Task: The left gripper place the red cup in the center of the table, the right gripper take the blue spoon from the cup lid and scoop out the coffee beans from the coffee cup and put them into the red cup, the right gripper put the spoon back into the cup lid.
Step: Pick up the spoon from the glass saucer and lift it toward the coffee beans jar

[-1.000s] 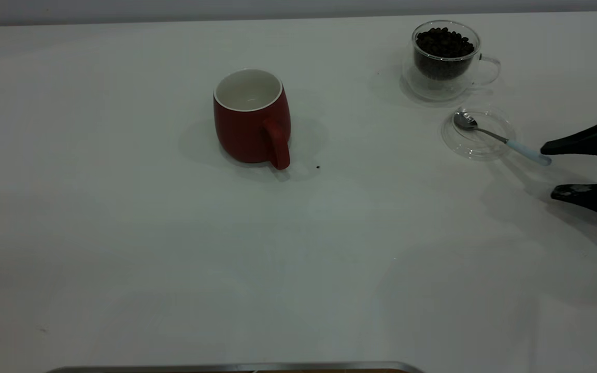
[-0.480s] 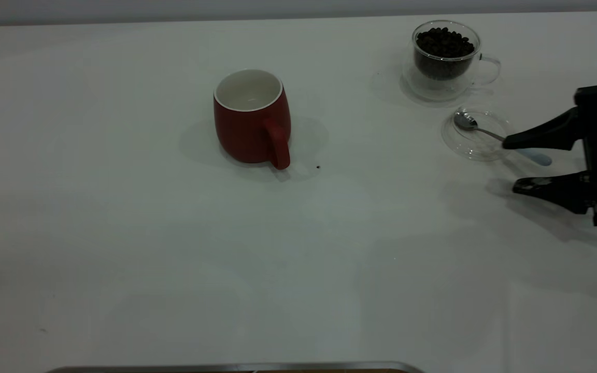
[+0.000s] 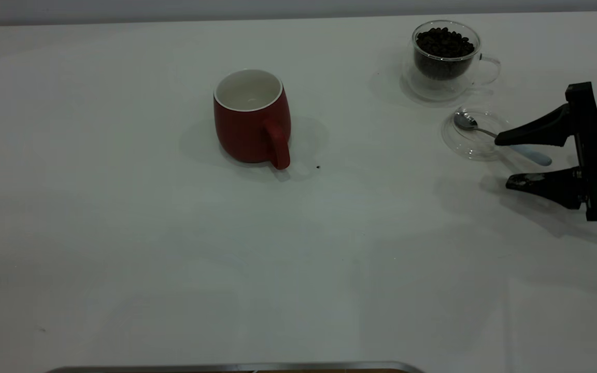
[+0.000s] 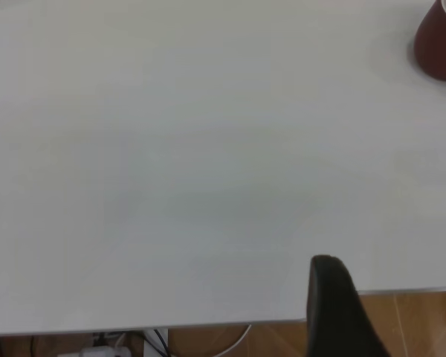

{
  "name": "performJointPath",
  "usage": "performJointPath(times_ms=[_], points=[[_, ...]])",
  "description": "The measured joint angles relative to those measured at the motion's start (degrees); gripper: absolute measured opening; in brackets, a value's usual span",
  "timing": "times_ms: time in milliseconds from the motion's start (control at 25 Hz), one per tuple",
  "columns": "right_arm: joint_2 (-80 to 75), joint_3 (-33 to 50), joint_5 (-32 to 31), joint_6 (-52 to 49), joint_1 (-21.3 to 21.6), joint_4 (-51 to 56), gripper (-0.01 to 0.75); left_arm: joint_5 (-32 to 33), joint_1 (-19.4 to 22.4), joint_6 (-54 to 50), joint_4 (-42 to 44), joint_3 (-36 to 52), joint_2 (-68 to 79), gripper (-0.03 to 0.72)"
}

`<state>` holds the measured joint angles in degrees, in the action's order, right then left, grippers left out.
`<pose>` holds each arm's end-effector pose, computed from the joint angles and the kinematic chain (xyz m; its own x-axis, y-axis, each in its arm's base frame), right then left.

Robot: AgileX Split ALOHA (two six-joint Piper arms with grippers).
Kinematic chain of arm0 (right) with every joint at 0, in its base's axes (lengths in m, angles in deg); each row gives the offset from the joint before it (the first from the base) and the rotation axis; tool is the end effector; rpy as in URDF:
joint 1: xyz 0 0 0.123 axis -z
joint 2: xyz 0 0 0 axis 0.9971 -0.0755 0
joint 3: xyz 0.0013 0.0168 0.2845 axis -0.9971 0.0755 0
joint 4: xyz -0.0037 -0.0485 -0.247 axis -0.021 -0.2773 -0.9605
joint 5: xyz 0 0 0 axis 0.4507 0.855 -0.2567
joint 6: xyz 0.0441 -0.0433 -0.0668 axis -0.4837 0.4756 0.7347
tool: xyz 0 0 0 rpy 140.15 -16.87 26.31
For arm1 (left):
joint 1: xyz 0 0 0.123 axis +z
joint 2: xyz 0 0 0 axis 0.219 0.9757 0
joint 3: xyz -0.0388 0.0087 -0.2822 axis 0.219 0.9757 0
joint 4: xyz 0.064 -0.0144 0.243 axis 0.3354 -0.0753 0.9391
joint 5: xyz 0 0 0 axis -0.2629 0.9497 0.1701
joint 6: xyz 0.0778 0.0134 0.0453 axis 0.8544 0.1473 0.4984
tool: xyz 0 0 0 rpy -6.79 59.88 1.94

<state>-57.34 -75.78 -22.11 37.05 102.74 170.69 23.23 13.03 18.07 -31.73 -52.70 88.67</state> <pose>0.3085 -0.0176 -0.0371 -0.8019 0.5864 0.1143 0.4021 0.3882 0.8292 -0.0095 -0.0031 0.2671 -0.5180 0.0308 -0.8548 0.0393 0.9992 0.0121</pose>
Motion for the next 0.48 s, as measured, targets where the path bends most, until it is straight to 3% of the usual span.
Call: performJointPath(times_ms=[480], points=[[-0.11,-1.51,0.02,-0.30,0.00,0.00,0.591,0.00,0.00,0.00,0.00,0.00,0.00,0.451]])
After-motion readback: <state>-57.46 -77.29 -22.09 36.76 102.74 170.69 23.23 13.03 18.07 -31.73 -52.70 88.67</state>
